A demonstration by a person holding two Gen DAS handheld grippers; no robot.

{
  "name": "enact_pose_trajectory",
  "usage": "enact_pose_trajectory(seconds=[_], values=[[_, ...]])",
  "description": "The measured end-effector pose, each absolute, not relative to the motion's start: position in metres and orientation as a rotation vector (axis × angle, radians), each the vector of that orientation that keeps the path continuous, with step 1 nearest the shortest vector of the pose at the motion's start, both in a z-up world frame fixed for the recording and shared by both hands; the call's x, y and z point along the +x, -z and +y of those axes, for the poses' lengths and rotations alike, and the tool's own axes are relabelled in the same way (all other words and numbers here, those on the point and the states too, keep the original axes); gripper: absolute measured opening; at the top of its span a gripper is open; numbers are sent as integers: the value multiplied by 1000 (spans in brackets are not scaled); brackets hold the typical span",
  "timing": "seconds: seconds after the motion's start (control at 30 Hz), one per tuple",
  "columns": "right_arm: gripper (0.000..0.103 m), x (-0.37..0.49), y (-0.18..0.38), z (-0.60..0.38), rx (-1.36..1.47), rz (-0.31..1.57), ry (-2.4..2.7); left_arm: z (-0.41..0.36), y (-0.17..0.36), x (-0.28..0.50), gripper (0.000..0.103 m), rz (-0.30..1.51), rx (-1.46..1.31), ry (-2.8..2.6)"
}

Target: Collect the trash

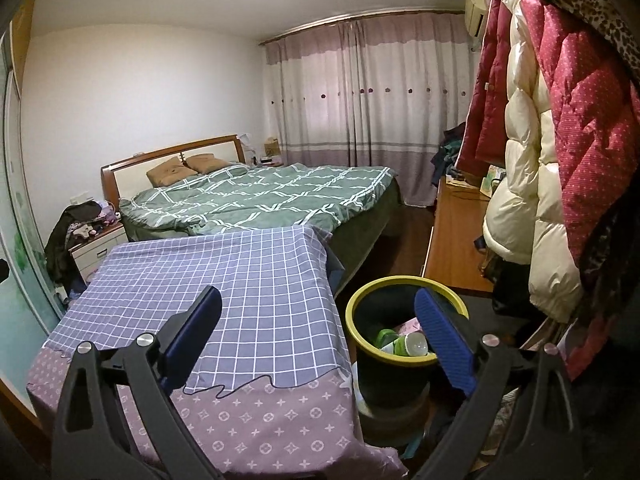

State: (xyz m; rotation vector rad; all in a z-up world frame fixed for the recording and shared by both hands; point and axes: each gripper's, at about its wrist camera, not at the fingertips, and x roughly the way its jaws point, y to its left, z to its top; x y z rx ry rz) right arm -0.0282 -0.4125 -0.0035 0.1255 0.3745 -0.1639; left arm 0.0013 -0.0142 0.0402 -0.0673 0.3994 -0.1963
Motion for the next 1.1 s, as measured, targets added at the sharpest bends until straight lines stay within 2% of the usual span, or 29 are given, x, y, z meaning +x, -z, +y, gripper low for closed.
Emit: enact_pose_trajectory(seconds=[1.1], values=[[93,-20,12,-412,146,390,149,-22,-23,11,98,445,-59,194]])
